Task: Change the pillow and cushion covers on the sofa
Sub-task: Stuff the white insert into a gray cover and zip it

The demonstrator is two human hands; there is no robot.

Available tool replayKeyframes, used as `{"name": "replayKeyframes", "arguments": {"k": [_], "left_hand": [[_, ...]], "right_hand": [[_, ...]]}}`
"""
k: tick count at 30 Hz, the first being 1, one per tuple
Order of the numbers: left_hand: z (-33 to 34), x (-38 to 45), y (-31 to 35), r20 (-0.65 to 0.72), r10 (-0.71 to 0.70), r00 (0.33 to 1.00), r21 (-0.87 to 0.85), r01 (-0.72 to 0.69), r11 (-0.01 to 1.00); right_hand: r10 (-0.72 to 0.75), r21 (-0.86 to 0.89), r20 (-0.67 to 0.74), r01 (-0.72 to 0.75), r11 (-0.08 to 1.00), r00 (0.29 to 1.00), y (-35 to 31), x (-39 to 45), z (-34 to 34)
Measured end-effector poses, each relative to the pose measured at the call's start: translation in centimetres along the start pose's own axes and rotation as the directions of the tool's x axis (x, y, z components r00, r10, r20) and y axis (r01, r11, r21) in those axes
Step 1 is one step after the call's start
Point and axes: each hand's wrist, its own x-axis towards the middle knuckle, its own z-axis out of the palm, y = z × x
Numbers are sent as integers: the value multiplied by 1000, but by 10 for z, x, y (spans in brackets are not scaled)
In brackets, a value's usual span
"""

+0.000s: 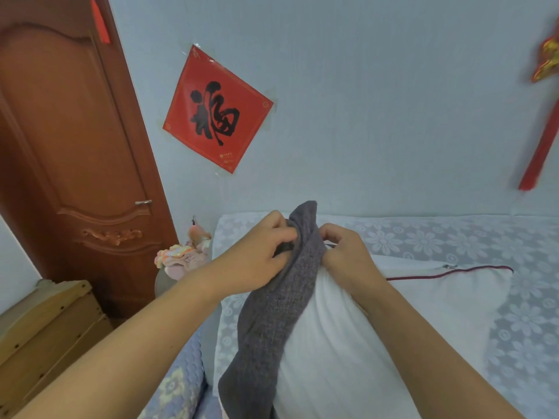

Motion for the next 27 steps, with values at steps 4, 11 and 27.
{"name": "replayKeyframes", "arguments": {"k": [4, 11, 27], "left_hand": [[10, -3, -6, 2, -2, 1000, -219, 3, 976], [27, -3, 1, -3, -82, 997, -32, 82, 996], [86, -17, 13, -235, -94, 967, 212, 146, 966]], "right_hand": [[79, 107, 114, -91, 990, 990, 2, 0, -10], [231, 394, 28, -224, 892, 972, 15, 2, -1], [305, 488, 23, -277, 828, 952, 27, 7, 2]]}}
